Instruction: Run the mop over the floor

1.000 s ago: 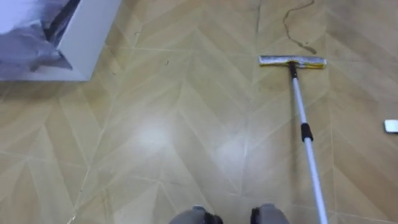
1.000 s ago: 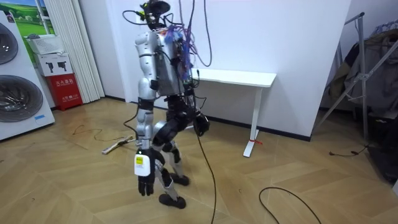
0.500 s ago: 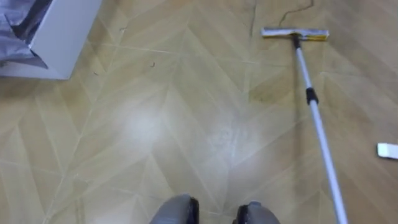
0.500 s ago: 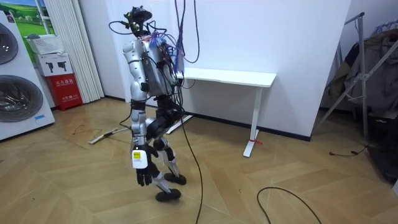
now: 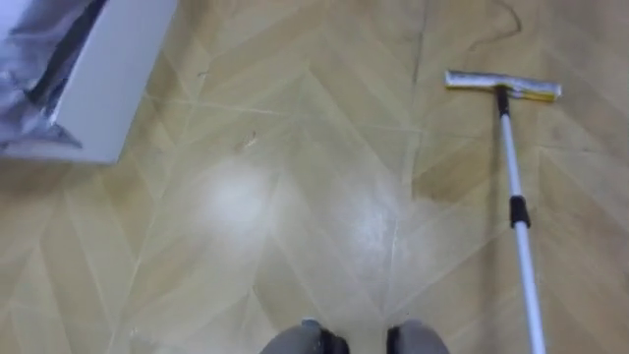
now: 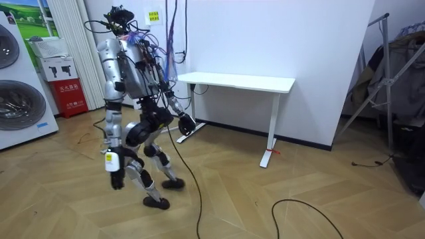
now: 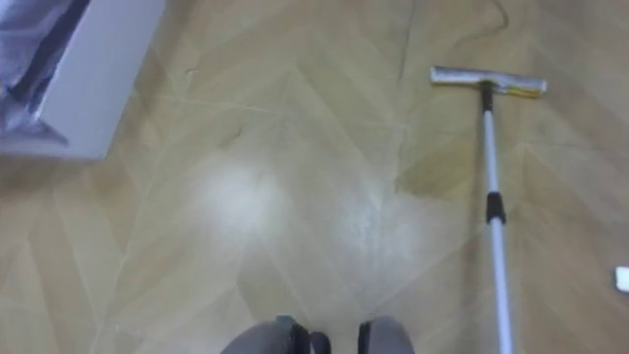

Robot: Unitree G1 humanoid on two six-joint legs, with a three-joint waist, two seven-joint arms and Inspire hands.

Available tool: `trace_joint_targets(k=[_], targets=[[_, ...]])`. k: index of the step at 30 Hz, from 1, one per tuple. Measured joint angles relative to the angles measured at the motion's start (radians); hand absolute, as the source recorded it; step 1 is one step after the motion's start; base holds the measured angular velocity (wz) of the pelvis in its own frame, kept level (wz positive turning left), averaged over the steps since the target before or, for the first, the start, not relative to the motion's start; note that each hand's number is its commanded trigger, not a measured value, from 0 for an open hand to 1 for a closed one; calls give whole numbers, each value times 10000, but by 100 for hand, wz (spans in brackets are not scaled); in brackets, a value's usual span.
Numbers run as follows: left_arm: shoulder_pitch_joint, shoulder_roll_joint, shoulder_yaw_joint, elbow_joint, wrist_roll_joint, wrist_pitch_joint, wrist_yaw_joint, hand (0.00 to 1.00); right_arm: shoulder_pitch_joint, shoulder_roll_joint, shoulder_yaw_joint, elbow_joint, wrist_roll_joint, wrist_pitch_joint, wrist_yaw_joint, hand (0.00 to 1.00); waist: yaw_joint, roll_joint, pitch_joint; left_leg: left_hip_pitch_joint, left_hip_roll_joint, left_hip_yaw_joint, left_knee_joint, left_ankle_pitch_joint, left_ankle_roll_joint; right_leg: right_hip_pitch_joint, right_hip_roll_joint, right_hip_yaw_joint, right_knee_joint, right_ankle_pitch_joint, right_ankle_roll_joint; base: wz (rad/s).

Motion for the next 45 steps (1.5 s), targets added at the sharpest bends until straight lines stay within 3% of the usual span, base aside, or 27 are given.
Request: trace_joint_targets(k=[1, 2, 4, 8, 10, 11, 12, 14, 16, 17, 18, 19, 21, 22, 24, 26, 28, 30, 31, 32, 34, 35, 37, 40, 42, 43, 45], targets=[[2, -48, 0, 35, 4, 18, 25, 0, -91, 1, -19, -21, -122, 54, -4, 100, -29, -40, 61, 10, -44, -135, 140, -142, -88, 29, -81, -76, -30, 247, -80, -33], [22, -160, -7, 59, 14, 46, 9, 0, -130, -34, -129, -12, -236, 197, -36, 100, -16, 120, -32, 139, 15, -208, 341, -392, -200, 221, -244, -452, 26, 441, -340, -7], [17, -167, -1, 55, -25, 51, -5, 0, -588, -124, -172, 34, -263, 426, -18, 100, 25, 128, -5, 367, 155, -193, 456, -593, -381, 451, -479, -931, 210, 260, -615, 5], [-54, 20, 0, -360, -201, 237, -29, 0, -2610, -1022, -278, 76, -637, 638, 4, 100, 49, -228, 136, 415, 293, -230, 513, -642, -480, 582, -683, -1352, 427, -131, -881, 35], [-69, 252, -17, -359, -187, 266, -15, 0, -3267, -1285, -166, -12, -616, 470, -1, 100, 173, -474, 154, 287, 484, -68, 851, -524, -691, 680, -493, -1364, 444, -234, -968, 30], [-37, 408, -82, -333, -188, 327, -12, 0, -3593, -1363, -119, -180, -563, 272, 50, 100, 368, -677, 170, 157, 670, -26, 1132, -289, -935, 815, -359, -1387, 321, -263, -1028, 18], [6, 530, -176, -254, -183, 354, -17, 0, -3802, -1379, -6, -302, -404, 72, 215, 100, 471, -825, 124, 1, 636, -59, 1289, 9, -1047, 1000, -315, -1385, 173, -253, -1147, 31], [29, 518, -175, -225, -112, 446, -87, 0, -3741, -1469, -9, -367, -82, -112, 446, 100, 512, -853, 116, -411, 614, -103, 657, 108, -1078, 1473, -80, -1367, -289, -250, -1166, 82], [84, 513, -173, -246, 79, 488, -303, 0, -3279, -1421, -151, -357, 138, -111, 566, 100, 725, -909, 99, -653, 429, -45, -575, 567, -845, 2029, 133, -1148, -785, -275, -1094, 79], [177, 500, -145, -245, 183, 490, -502, 0, -2888, -1351, -211, -322, 355, -126, 660, 100, 846, -936, 75, -585, 227, -60, -1244, 1198, -659, 2367, 252, -851, -1049, -322, -995, 36], [388, 435, -152, -203, 291, 515, -631, 0, -2530, -1327, -200, -187, 523, -165, 760, 100, 854, -808, 2, -310, 320, 72, -1527, 1617, -322, 2581, 425, -622, -1249, -351, -777, 25], [405, 394, -141, -156, 349, 566, -700, 0, -2275, -1325, -182, -101, 648, -229, 772, 100, 857, -766, -19, -197, 400, 243, -1569, 1700, -165, 2679, 437, -547, -1259, -400, -726, 13], [328, 163, -137, -24, 732, 581, -758, 0, -1127, -1257, -28, 3, 718, -237, 764, 100, 841, -759, -26, 93, 620, 1190, -1394, 1416, 224, 2507, 178, -120, -291, -581, -430, 4], [261, 90, -136, -10, 731, 527, -782, 0, -838, -1206, 51, 10, 715, -230, 753, 100, 819, -721, -24, 156, 609, 1269, -1300, 1270, 267, 2425, 118, -109, 12, -548, -370, -17], [37, 37, -143, 202, 711, 296, -890, 0, -93, -796, 199, 5, 640, -210, 687, 100, 462, -650, -85, 275, 562, 1337, -925, 727, 330, 2127, -33, -190, 1115, -253, 47, -23], [-251, 38, -162, 175, 689, 85, -812, 0, 83, -365, 202, -11, 672, -159, 568, 100, 162, -600, -74, 305, 585, 1289, -780, 441, 338, 1619, -93, -315, 1831, 177, 159, -40], [-481, -98, -171, 176, 667, -118, -648, 0, -38, -128, 212, -11, 651, -83, 391, 100, 181, -451, 14, 353, 580, 962, -770, 306, 295, 1089, -1, -312, 1555, 60, 95, -88], [-452, -318, -205, 179, 680, -128, -428, 0, -279, -29, 222, -39, 564, -58, 184, 100, 163, -162, 60, 658, 442, 311, -1015, 262, 204, 794, 106, -300, -392, 75, 14, -96], [-409, -310, -203, 180, 684, -114, -408, 0, -380, 4, 219, -43, 431, 4, 160, 100, 159, -164, 59, 738, 374, 178, -1066, 237, 154, 845, 130, -291, -928, 163, 12, -65], [-343, -282, -184, 179, 666, -27, -317, 0, -581, 43, 215, -71, 187, 182, 112, 100, 138, -271, 126, 885, 237, -36, -1073, 123, 46, 967, 113, -281, -1408, 591, -94, -26], [-348, -250, -198, 157, 607, 107, -205, 0, -949, -46, -19, -36, -72, 567, 42, 100, 104, -209, 68, 1013, 105, -326, -1021, 50, -70, 1179, -186, -635, -1420, 874, -267, 8], [-337, -185, -204, 158, 529, 123, -174, 0, -1356, -199, -245, -40, -244, 722, 14, 100, 117, -268, 88, 1048, 91, -357, -927, 14, -138, 1216, -385, -877, -1242, 796, -451, 28], [-329, -26, -234, 126, 246, 221, -153, 0, -2113, -522, -297, -18, -270, 802, -10, 100, 211, -489, 104, 995, 88, -355, -561, 1, -191, 1219, -527, -1048, -893, 484, -542, 36], [-260, 310, -312, 84, 9, 326, -32, 0, -3016, -1014, -382, -29, -46, 324, 78, 100, 356, -869, 114, 502, 286, -312, 976, 291, -692, 1373, -462, -1230, -315, -192, -742, 49], [113, 612, -369, -26, 7, 345, 11, 0, -3381, -1114, -247, -128, 323, -119, 335, 100, 630, -1204, 96, -13, 462, -315, 2163, 851, -1001, 1763, -160, -1185, -231, -517, -990, 35], [210, 641, -364, -45, 26, 357, 11, 0, -3414, -1110, -220, -144, 401, -126, 398, 100, 627, -1251, 93, -150, 464, -333, 2111, 832, -1025, 1856, -101, -1154, -261, -584, -1018, 70], [428, 611, -348, -238, 302, 313, -186, 0, -3013, -1136, -309, -143, 721, -182, 574, 100, 729, -1267, 127, -833, 299, -264, 707, 879, -992, 2366, 148, -1013, -527, -769, -956, 92]])
